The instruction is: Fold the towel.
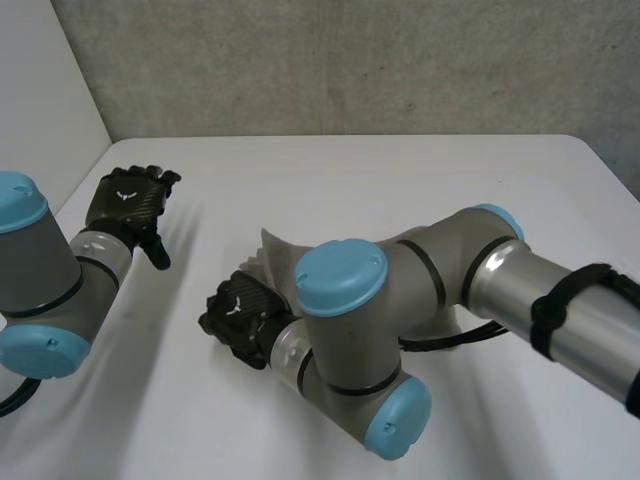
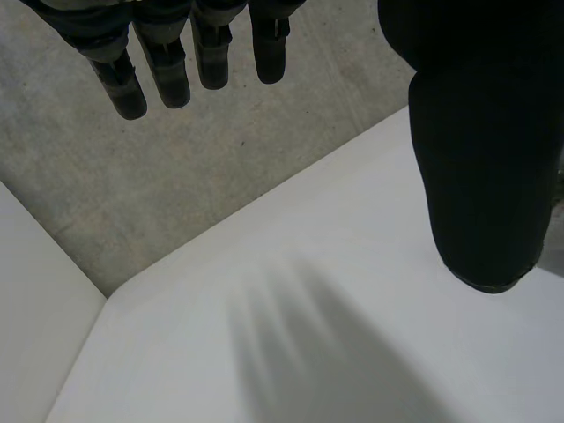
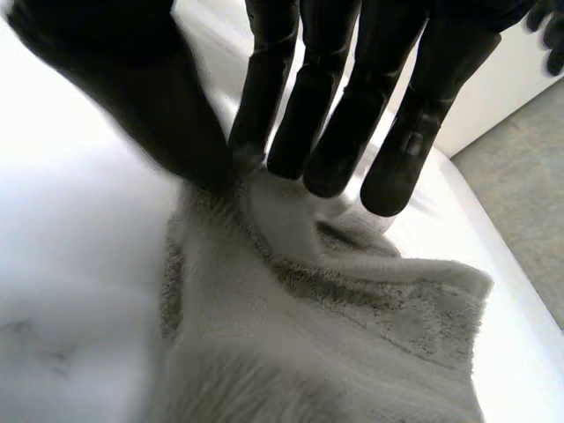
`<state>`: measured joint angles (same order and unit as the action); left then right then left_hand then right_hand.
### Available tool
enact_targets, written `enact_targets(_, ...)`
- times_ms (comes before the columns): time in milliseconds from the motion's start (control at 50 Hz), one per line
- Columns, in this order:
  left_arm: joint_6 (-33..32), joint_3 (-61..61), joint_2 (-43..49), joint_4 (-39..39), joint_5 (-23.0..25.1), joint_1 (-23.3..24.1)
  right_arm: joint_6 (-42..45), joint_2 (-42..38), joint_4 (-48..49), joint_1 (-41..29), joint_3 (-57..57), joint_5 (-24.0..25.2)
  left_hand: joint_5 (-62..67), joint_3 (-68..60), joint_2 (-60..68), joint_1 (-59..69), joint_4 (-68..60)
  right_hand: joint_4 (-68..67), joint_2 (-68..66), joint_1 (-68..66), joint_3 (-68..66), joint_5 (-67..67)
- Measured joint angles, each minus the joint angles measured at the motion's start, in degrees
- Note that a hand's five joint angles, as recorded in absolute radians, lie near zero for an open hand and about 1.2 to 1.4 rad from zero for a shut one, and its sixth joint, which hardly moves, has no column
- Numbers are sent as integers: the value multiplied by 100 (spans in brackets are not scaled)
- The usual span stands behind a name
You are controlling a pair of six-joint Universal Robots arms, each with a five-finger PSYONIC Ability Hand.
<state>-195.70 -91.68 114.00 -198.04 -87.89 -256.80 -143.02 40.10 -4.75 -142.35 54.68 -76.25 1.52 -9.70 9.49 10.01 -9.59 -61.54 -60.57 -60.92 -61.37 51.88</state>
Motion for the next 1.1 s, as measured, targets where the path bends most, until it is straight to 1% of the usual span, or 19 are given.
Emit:
enact_targets(20,-2,-5,0,-1,0,3,-14,156,7,49,137,1,0,0,0,0,0,1062,1094,1093,1068,-1231)
enact_targets(40,-3,-7,0,-2,0,3,-21,240,19,80,213,3,0,0,0,0,0,1408,1567,1563,1526,-1600)
enact_targets(60,-5,-11,0,-2,1,8,-42,428,33,157,381,9,0,0,0,0,0,2548,2740,2721,2677,-2821)
enact_targets(80,-6,-12,0,-3,0,10,-52,509,43,194,452,11,0,0,0,0,0,2979,3181,3161,3112,-3292)
enact_targets(100,-8,-14,0,-4,0,16,-85,725,71,308,646,21,0,0,0,0,0,4015,4074,4047,4043,-4338)
enact_targets(140,-10,-16,3,-6,0,32,-163,1051,131,518,955,33,0,0,0,0,0,4630,4612,4592,4652,-4828)
enact_targets(240,-18,-14,3,-12,0,106,-588,1988,394,1355,1998,66,0,0,0,0,0,4671,4637,4752,4734,-4828)
enact_targets(400,-23,-18,-7,-15,-7,289,-906,2828,881,2709,3657,294,0,0,0,0,0,4634,4559,4583,4627,-4695)
enact_targets(440,-24,-22,-8,-15,-8,320,-913,2891,993,2924,3936,371,0,0,0,0,0,4358,4219,4233,4320,-4315)
enact_targets(500,-28,-33,-4,-15,-9,377,-901,2915,1271,3315,4455,557,0,0,0,0,0,3322,3227,3283,3307,-3286)
enact_targets(600,-35,-42,11,-15,-13,428,-854,2753,1583,3586,4838,727,0,0,0,0,0,2662,2546,2555,2649,-2658)
enact_targets(620,-36,-44,10,-14,-15,433,-838,2722,1609,3600,4851,733,0,0,0,0,0,2333,2159,2165,2324,-2306)
enact_targets(640,-36,-45,7,-13,-18,441,-804,2670,1637,3617,4862,736,0,0,0,0,0,1121,1008,925,1110,-1076)
enact_targets(660,-37,-45,5,-12,-21,443,-782,2647,1652,3622,4855,735,0,0,0,0,0,646,523,568,635,-602)
enact_targets(680,-36,-46,-4,-9,-25,448,-735,2608,1670,3626,4832,730,0,0,0,0,0,-472,-591,-622,-478,505)
enact_targets(720,-31,-44,-27,-3,-35,454,-632,2567,1683,3611,4741,709,0,0,0,0,0,-1427,-1209,-1317,-1433,1366)
enact_targets(820,-8,-28,-141,14,-50,456,-458,2589,1652,3463,4315,668,0,0,0,0,0,-1536,-1209,-1346,-1535,1406)
enact_targets(940,19,8,-407,42,-65,458,-333,2343,1432,2569,3171,653,0,0,0,0,0,-1537,-1210,-1372,-1535,1408)
enact_targets(1100,325,67,-701,57,-119,430,240,600,129,691,409,821,0,0,0,0,0,-1537,-1238,-1383,-1535,1437)
